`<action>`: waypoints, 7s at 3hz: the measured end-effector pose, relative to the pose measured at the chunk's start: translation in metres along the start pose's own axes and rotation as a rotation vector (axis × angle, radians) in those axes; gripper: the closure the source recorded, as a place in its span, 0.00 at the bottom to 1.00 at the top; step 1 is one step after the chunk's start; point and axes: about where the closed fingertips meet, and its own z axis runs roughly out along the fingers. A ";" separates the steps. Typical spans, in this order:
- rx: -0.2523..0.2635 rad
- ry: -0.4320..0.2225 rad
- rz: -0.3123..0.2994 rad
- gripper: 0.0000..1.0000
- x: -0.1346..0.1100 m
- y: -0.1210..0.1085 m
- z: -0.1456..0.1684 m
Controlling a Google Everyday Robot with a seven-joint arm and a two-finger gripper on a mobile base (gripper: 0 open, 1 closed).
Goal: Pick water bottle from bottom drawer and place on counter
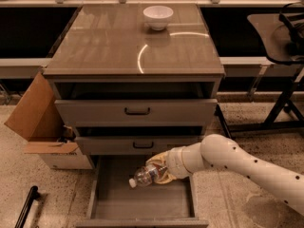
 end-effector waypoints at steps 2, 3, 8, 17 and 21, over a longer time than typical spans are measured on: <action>0.017 0.020 -0.016 1.00 -0.006 -0.017 -0.011; 0.023 0.079 -0.070 1.00 -0.030 -0.064 -0.071; 0.164 0.156 -0.039 1.00 -0.063 -0.169 -0.204; 0.346 0.211 0.597 0.58 0.093 -0.407 -0.222; 0.396 0.281 0.766 0.00 0.140 -0.402 -0.229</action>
Offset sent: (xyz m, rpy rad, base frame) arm 0.0164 -0.0008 0.0475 -0.0129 -0.0715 -0.0281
